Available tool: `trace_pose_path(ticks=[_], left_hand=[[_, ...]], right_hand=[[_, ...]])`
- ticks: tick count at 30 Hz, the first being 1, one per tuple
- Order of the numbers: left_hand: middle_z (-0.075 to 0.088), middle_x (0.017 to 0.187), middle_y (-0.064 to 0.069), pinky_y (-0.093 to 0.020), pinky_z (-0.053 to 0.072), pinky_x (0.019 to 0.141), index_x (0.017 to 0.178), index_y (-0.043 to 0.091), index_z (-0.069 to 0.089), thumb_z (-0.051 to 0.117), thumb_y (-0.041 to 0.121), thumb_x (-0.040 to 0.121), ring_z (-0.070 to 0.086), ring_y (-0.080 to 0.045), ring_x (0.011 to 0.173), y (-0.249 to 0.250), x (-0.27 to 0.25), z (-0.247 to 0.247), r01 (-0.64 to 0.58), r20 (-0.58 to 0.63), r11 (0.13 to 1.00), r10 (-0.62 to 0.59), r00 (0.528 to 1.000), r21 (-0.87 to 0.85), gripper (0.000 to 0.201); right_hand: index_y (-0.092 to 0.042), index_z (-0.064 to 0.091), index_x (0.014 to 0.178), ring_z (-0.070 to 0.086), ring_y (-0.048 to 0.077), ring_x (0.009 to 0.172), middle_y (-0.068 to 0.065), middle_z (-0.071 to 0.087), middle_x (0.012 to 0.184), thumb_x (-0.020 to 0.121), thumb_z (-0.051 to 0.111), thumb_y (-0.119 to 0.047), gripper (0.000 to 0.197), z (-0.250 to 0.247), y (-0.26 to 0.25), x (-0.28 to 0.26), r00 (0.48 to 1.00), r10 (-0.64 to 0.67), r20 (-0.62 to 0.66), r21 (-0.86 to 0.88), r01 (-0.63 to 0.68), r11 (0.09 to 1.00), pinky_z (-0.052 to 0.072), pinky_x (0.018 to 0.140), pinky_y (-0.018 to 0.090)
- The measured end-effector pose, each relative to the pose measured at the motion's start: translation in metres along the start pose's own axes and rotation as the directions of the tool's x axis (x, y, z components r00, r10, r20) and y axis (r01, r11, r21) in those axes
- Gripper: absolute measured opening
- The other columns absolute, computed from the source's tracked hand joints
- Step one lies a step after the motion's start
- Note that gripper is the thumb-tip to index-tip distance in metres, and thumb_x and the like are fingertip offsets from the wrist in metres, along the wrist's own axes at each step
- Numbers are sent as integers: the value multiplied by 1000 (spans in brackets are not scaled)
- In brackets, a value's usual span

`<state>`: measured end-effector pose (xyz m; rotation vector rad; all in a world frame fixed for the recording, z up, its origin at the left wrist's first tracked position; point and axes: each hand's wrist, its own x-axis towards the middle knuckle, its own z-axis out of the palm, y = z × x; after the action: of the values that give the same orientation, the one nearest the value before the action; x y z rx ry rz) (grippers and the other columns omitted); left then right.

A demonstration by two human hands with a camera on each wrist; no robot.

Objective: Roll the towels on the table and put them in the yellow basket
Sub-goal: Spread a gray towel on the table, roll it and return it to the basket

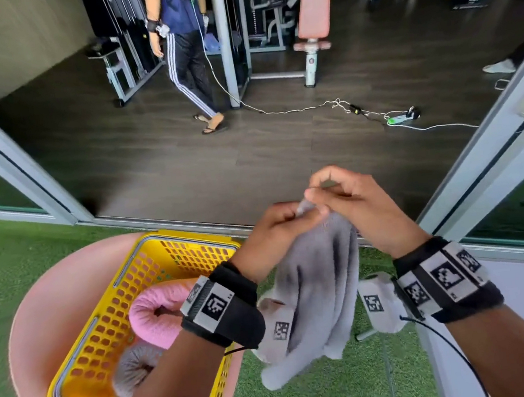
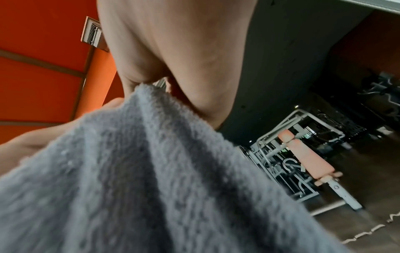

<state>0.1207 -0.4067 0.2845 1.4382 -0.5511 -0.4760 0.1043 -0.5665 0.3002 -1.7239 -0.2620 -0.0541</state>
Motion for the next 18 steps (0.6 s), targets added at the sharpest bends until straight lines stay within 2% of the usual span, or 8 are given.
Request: trace_pose_path(ticks=[1,3,5,7,10,13,15,18], left_hand=[[65,82,4,-21,45,75,78,12,69,54,13,95,56,-6,79,3,2,-4,-17,-52,998,14,999,-56,22],[59,75,-4,-24,45,73,72,1,58,56,15,95,55,-12,73,5,6,-17,-46,-130,992,31,991,-116,26],[48,82,-15,-34,38,79,77,-12,45,63,27,91,47,-23,80,0,8,-26,-63,-181,985,34,983,-161,45],[45,88,-14,-39,33,81,81,-13,43,65,34,90,40,-25,85,-5,8,-22,-22,-189,990,-4,982,-136,53],[52,84,-5,-34,39,78,85,2,55,57,28,92,47,-12,84,-16,4,0,27,-92,997,-20,996,71,28],[61,96,-11,-38,45,83,101,-8,63,57,19,93,53,-19,91,-14,5,6,31,15,998,-31,999,49,29],[61,94,-13,-33,44,82,95,-6,65,58,11,91,52,-20,91,0,12,-7,-12,-70,998,8,998,-59,19],[58,88,-12,-30,43,75,85,6,63,60,14,90,53,-20,85,17,20,-30,-84,-245,976,34,969,-200,10]], right_hand=[[2,62,93,58,13,82,6,68,84,92,60,-25,27,2,7,-2,999,29,-22,17,-28,999,45,78,26],[5,65,91,55,11,82,5,63,85,90,57,-36,42,3,25,-13,993,111,-39,40,-109,993,43,78,30],[4,61,81,48,11,74,5,54,77,92,57,-38,43,1,39,-25,990,138,-13,-8,-138,990,38,70,31],[5,55,75,41,12,70,4,45,72,95,57,-31,41,-6,39,-29,993,113,-28,-71,-114,991,31,68,31],[2,49,67,32,15,65,4,34,66,95,60,-23,39,-13,18,-18,987,-6,-159,-94,-10,995,28,63,31],[0,55,70,36,12,65,3,42,65,94,62,-23,34,-11,5,-6,990,-58,-127,-123,42,992,31,60,26],[-7,53,68,35,12,67,3,40,66,95,60,-26,34,-7,11,-9,994,-31,-104,-106,20,994,29,60,28],[-11,42,65,29,6,62,-2,27,66,98,55,-23,38,-4,22,-26,997,20,-77,-133,-30,991,23,56,23]])
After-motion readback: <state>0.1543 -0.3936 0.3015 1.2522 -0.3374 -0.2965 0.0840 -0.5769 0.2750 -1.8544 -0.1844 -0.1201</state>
